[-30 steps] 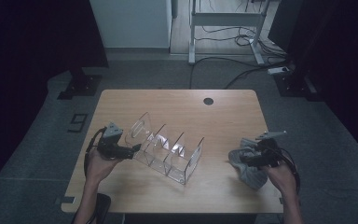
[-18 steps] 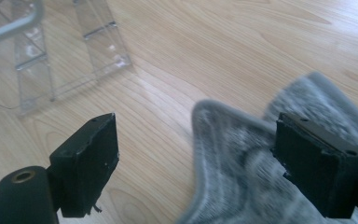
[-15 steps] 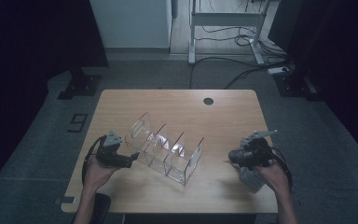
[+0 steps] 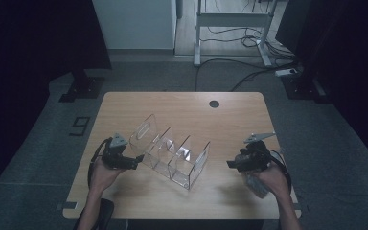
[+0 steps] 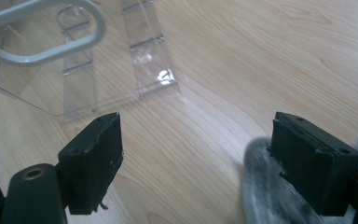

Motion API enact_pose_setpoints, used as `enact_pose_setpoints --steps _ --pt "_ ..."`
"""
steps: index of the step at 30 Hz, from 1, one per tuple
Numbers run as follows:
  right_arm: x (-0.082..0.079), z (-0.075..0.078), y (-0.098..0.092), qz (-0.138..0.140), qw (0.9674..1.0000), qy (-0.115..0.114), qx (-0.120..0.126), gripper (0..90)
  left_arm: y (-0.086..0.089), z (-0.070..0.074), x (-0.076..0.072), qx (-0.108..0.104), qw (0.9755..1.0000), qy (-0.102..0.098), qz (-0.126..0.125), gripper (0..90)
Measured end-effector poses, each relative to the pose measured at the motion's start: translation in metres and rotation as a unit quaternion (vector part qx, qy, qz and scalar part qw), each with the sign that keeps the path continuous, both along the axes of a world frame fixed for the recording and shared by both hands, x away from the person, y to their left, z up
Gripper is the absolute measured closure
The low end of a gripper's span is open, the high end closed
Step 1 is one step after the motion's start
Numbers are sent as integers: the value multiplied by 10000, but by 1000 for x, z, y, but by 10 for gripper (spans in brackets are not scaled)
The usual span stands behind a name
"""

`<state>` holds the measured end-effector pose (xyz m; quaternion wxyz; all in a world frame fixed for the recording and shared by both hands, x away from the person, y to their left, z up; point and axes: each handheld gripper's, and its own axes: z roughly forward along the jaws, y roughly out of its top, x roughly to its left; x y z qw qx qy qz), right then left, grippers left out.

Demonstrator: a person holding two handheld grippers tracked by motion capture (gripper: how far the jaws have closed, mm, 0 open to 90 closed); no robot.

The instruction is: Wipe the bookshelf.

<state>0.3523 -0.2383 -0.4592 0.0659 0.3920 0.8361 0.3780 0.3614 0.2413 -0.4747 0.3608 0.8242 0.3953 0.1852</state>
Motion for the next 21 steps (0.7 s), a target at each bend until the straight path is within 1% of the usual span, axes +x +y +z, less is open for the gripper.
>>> enact_pose_setpoints --steps 3,6,10,13,15,17,18,19,21 --pt "1 0 7 88 9999 -105 -58 175 -1 0 3 -32 10000 15 28 31" --pt "3 -2 15 142 9997 -163 -78 198 -2 -1 6 -51 10000 17 38 32" --pt "7 -6 26 239 9993 -247 -166 222 -4 -2 10 -89 9999 13 73 32" --pt "9 -6 33 318 9991 -263 -138 225 -5 -2 13 -89 9999 15 142 21" --pt "11 -5 37 379 9988 -317 -71 234 -6 -2 15 -101 9998 11 184 14" --pt "11 -5 40 397 9987 -313 -40 234 -7 -2 16 -115 9997 11 201 14" --pt "12 -4 42 441 9984 -346 -38 238 -8 -2 17 -118 9997 14 208 14" --pt "12 -2 47 515 9977 -444 -39 245 -9 -2 18 -147 9997 10 219 14" --pt "12 -1 49 536 9975 -452 -37 246 -10 -2 19 -156 9997 7 212 14"
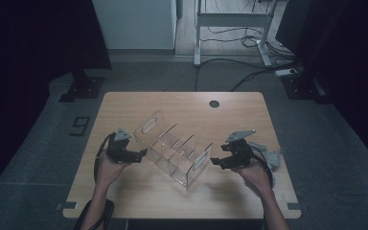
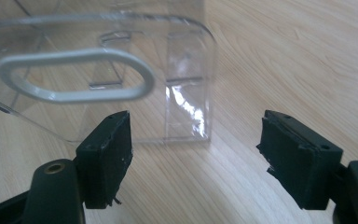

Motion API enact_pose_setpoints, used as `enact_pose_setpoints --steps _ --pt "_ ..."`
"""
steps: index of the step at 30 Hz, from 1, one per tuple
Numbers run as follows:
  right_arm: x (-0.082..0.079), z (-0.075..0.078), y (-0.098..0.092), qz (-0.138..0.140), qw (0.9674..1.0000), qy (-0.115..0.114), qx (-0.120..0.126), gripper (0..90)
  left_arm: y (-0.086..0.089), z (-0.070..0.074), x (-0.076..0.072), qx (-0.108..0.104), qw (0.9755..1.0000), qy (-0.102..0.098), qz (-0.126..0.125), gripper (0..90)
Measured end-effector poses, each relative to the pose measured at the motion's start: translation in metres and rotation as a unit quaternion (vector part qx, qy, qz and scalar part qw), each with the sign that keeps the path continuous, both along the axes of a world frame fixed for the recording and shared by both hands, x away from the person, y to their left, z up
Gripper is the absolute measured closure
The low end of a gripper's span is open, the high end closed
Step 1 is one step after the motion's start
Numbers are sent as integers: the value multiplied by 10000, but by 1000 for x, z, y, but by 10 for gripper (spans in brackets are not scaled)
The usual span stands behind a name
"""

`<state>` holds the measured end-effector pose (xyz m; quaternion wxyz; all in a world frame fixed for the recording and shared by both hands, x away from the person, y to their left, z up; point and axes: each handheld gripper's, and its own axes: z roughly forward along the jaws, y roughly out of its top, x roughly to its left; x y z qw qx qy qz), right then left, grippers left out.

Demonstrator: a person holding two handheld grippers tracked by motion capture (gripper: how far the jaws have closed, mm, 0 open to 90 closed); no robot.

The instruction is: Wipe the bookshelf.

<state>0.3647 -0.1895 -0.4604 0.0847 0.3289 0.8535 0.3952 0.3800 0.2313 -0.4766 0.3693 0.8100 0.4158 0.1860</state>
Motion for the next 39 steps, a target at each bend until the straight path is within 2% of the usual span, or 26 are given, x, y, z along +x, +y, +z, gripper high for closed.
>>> enact_pose_setpoints --steps 2,4,6,9,11,14,19,25,30,39 --pt "2 2 7 122 9999 -41 51 268 -3 0 1 -15 10000 18 -14 13" --pt "2 2 9 129 9999 -34 58 275 -5 0 1 -14 10000 32 0 5" --pt "3 1 16 210 9998 -10 -13 314 -9 0 1 27 10000 43 -9 0" --pt "2 0 18 281 9996 29 37 354 -13 0 1 58 10000 37 -28 0" --pt "1 1 19 262 9996 -10 -53 391 -16 0 2 59 10000 49 -51 0" --pt "-1 2 19 268 9996 16 -23 421 -20 -1 2 106 9999 55 -48 0" --pt "-8 2 21 338 9994 10 -122 481 -30 -2 1 215 9996 72 -161 0" --pt "-17 4 24 396 9988 -4 -272 577 -39 -2 0 171 9993 109 -301 0" --pt "-22 5 26 358 9990 8 -276 664 -46 -1 -1 169 9990 100 -412 1" --pt "-32 6 35 433 9984 -22 -353 719 -51 0 -4 135 9987 72 -478 25"
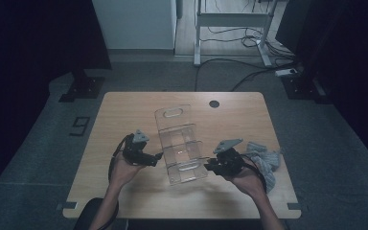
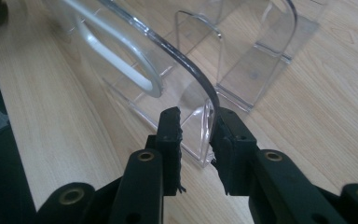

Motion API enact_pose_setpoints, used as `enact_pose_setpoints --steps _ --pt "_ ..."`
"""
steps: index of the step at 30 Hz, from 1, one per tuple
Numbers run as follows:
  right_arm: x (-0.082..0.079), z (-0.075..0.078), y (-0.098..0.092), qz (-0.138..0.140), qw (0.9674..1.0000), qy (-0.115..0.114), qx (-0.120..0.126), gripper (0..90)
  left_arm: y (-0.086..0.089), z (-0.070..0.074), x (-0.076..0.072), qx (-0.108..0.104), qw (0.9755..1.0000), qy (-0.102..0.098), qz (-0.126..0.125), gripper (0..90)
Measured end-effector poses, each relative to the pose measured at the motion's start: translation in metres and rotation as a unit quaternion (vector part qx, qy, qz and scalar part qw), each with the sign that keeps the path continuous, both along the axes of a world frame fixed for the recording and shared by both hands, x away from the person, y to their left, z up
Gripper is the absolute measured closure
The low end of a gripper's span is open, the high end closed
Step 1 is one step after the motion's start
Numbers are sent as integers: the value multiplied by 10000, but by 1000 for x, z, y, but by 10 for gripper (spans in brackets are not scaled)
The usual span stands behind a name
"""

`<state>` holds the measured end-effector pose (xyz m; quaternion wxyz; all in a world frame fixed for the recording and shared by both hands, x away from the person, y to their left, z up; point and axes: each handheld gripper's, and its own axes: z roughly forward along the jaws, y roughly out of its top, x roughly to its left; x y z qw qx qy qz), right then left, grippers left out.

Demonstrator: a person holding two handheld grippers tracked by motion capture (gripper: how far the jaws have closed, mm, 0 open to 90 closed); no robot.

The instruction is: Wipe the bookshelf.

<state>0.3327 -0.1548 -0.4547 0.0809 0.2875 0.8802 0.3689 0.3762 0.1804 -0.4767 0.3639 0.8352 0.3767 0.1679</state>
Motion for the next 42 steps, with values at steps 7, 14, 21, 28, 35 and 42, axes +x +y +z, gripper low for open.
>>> enact_pose_setpoints --steps 7,14,21,28,35,42 --pt "-6 1 5 70 9999 -52 -60 734 -1 0 0 -23 10000 21 -2 43" --pt "-14 2 11 155 9998 -92 -103 749 -1 0 0 -59 10000 60 -35 45" --pt "-20 3 22 323 9993 -96 -150 784 2 0 0 -85 9999 60 24 57" --pt "-22 5 26 444 9990 -28 -60 759 7 1 -3 -196 9997 109 -64 49" --pt "-24 16 11 374 9992 -115 -48 533 18 6 -18 -396 9990 -4 -187 61" --pt "-21 20 -5 384 9989 -154 -221 415 26 8 -40 -348 9990 -81 -279 62"
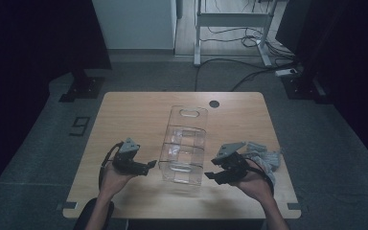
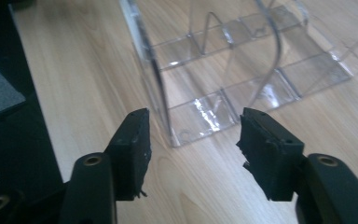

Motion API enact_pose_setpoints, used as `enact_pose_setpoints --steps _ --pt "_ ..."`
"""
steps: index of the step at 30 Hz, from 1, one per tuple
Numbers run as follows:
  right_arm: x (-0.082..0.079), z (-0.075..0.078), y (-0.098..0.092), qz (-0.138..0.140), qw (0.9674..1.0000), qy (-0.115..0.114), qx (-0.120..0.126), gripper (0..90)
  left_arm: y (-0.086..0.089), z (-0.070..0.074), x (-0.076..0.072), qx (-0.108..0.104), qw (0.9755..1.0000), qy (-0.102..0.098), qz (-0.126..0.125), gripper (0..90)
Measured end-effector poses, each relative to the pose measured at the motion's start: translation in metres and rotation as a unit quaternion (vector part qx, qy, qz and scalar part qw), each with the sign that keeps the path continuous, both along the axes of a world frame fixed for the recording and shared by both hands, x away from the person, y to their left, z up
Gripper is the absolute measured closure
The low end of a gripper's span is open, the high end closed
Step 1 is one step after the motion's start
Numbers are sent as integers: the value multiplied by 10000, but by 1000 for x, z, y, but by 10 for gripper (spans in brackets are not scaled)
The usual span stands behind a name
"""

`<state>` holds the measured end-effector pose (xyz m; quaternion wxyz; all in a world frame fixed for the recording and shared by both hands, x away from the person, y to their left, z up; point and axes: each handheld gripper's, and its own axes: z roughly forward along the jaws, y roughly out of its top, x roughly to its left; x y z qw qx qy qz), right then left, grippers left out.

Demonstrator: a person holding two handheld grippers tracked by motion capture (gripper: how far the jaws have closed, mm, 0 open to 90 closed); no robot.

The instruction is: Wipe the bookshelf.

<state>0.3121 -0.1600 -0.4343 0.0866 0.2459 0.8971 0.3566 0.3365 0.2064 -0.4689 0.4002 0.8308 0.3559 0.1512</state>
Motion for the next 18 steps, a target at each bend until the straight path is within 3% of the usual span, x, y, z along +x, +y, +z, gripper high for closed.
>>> enact_pose_setpoints --steps 5,10,18 --pt "5 2 -8 -105 9999 -39 63 392 4 3 -10 -108 9999 2 -89 62" --pt "18 -2 -10 -352 9991 -154 186 387 -4 5 -22 -153 9992 -31 -361 63" --pt "44 -16 0 -479 9980 -61 405 352 -16 3 -23 -181 9983 -90 -552 98"
